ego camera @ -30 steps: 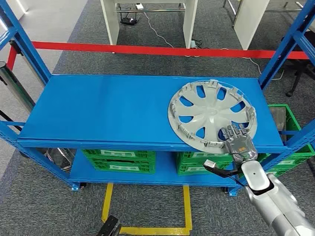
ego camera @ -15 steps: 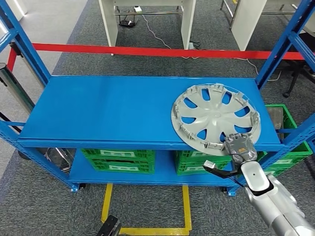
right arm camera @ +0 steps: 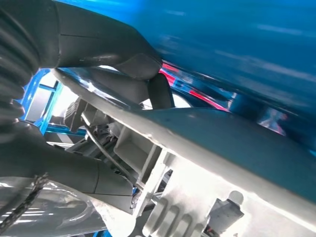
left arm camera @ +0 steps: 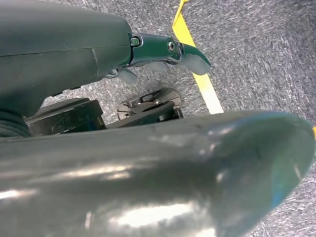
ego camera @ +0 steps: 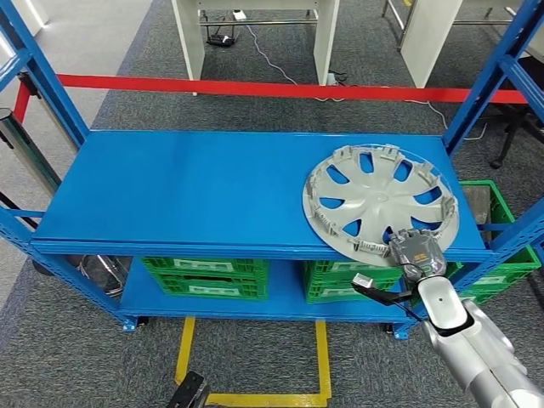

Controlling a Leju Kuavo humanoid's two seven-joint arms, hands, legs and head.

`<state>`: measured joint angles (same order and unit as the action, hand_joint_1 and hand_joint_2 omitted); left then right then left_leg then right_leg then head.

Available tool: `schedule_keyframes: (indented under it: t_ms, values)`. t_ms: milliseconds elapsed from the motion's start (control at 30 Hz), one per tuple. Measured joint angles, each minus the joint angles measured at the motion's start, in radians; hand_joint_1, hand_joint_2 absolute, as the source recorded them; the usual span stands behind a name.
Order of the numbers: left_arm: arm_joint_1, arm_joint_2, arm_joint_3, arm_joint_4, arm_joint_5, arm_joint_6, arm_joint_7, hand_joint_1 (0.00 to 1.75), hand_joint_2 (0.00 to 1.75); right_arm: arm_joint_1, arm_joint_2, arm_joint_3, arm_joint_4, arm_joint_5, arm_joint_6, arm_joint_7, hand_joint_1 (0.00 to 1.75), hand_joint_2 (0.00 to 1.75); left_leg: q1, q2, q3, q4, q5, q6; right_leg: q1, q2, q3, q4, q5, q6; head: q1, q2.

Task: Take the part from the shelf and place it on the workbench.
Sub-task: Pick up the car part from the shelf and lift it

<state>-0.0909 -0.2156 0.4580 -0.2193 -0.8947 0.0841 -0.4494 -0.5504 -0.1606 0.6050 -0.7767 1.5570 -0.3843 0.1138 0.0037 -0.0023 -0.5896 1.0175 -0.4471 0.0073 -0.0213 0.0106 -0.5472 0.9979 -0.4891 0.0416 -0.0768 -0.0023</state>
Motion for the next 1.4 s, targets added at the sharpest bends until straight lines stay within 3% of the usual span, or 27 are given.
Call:
schedule_keyframes:
  t_ms: [67, 533, 900, 1033, 1400]
  values:
    - [-0.001, 0.0, 0.0, 0.0, 0.001, 0.003, -0.011, 0.0, 0.0, -0.001, 0.0, 0.0, -0.001, 0.003, 0.0, -0.002, 1.75, 1.75, 0.0, 0.0, 0.0, 0.0, 0.0, 0.0, 0.0, 0.0, 0.0, 0.0, 0.0, 0.0, 0.0, 0.0]
    - [-0.001, -0.001, 0.004, 0.0, 0.018, 0.037, -0.076, 0.0, 0.0, -0.003, -0.005, 0.002, -0.109, 0.015, 0.02, -0.019, 1.74, 1.75, 0.0, 0.0, -0.002, 0.0, 0.0, 0.0, 0.0, 0.0, -0.002, 0.0, 0.0, 0.0, 0.0, 0.0]
    - [-0.001, -0.005, 0.004, 0.0, 0.015, 0.141, -0.175, 0.0, 0.0, -0.002, -0.033, 0.034, -0.278, 0.014, 0.059, -0.048, 1.75, 1.75, 0.0, 0.0, -0.006, 0.0, 0.0, 0.0, 0.0, 0.0, -0.006, 0.0, 0.0, 0.0, 0.0, 0.0]
    - [-0.001, -0.006, 0.003, 0.0, 0.015, 0.154, -0.189, 0.0, 1.75, -0.008, -0.035, 0.052, -0.334, 0.006, 0.07, -0.059, 1.75, 1.75, 0.0, 0.0, -0.007, 0.0, 0.0, 0.0, 0.0, -0.001, -0.007, 0.001, 0.0, 0.0, 0.0, 0.0]
    - [-0.002, -0.008, 0.002, 0.0, 0.006, 0.209, -0.243, 0.0, 1.75, -0.024, -0.042, 0.091, -0.379, -0.004, 0.068, -0.063, 1.75, 1.75, 0.0, 0.0, -0.008, 0.0, 0.0, 0.0, 0.0, -0.001, -0.008, 0.001, 0.0, 0.0, 0.0, 0.0]
